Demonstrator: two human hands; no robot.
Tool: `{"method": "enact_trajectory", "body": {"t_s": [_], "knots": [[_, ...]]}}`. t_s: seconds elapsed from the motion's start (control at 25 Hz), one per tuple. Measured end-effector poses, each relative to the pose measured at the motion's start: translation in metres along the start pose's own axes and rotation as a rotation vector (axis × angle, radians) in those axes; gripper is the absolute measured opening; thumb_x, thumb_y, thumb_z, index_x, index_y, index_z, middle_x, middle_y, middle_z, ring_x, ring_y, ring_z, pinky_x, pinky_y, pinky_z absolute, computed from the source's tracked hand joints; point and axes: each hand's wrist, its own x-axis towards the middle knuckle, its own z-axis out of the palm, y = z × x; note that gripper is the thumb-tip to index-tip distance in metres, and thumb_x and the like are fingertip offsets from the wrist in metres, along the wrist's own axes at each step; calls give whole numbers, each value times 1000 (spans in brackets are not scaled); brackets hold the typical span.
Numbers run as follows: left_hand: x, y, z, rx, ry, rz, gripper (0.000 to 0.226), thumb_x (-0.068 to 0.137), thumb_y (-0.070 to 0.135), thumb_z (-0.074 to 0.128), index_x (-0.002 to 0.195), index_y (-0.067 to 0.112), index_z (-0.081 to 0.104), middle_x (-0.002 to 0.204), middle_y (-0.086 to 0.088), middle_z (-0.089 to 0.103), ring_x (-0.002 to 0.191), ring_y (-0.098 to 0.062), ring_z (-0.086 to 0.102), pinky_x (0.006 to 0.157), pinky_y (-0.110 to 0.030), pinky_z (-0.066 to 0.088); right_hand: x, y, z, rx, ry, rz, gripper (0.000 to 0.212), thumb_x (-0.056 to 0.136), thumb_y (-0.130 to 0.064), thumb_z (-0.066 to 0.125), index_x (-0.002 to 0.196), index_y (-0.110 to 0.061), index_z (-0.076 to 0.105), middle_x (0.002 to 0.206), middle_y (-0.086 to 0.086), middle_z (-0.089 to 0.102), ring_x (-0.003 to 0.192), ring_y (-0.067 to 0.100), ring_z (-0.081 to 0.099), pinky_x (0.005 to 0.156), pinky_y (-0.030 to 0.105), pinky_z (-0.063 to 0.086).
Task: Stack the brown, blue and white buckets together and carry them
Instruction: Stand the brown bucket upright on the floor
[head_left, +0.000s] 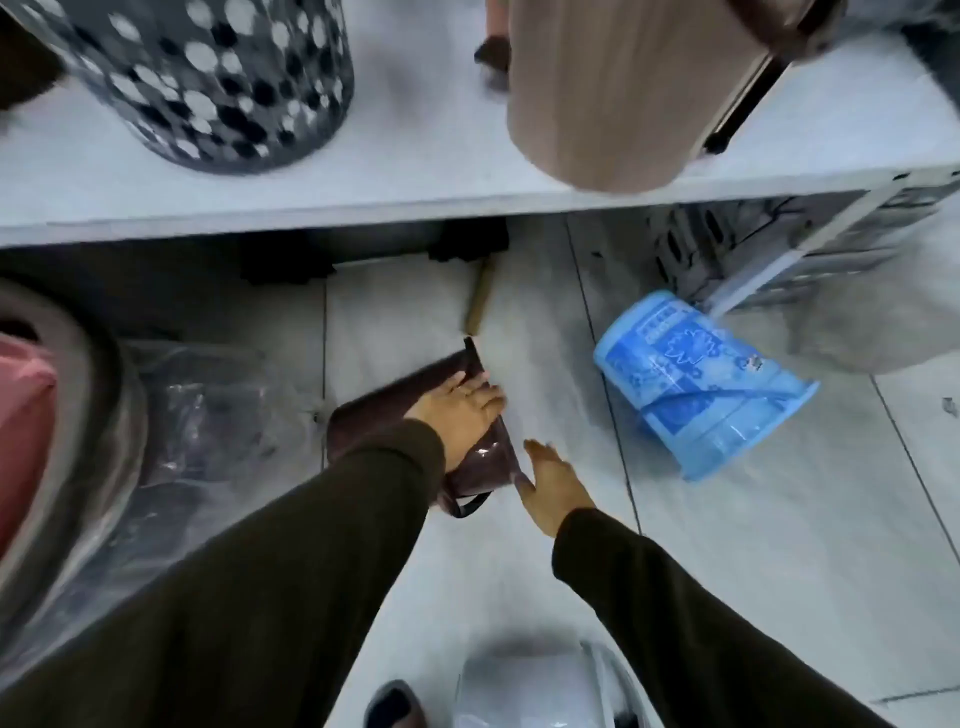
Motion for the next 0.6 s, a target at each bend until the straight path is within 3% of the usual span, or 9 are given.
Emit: {"method": "enact_trajectory", "body": {"t_s": [0.08,0.16,0.28,0.4,0.48,0.6], "knots": [[35,-2,9,102,39,84,57,101,8,38,156,13,27,166,-5,24,156,-24,15,128,-42,10,26,6,19,84,25,-15,43,99,-25,55,139,-8,52,140,17,60,131,35,53,112,42,41],[54,-5,15,137,26,143,47,101,10,41,147,14,44,156,-7,42,149,-26,32,125,-42,22,43,10,30,195,47,4,29,96,-22,62,121,-8,64,118,13,72,107,32,67,95,33,53],[32,-20,20,95,33,172,38,98,6,44,131,18,60,136,-4,59,130,-28,55,109,-44,45,38,8,39,334,74,-90,13,90,-19,70,99,-10,72,92,4,77,84,23,72,79,23,56],[-19,-57,12,-2,79,186,36,97,14,47,126,26,64,125,-2,64,113,-29,65,85,-42,55,13,-22,27,77,178,-297,23,91,-26,69,110,-15,75,100,3,80,90,24,73,86,30,58],[-57,-68,22,-52,-1,193,35,98,21,47,128,29,63,124,-1,66,110,-29,66,85,-41,56,1,-45,23,-198,142,-443,26,94,-26,60,116,-21,72,104,3,78,93,27,72,83,36,59],[-102,-63,65,-207,-144,44,35,99,19,46,129,28,63,124,-1,68,109,-27,67,91,-40,57,-1,-78,39,-578,-6,-582,28,96,-14,49,115,-20,67,104,7,75,96,32,70,79,38,58]]}}
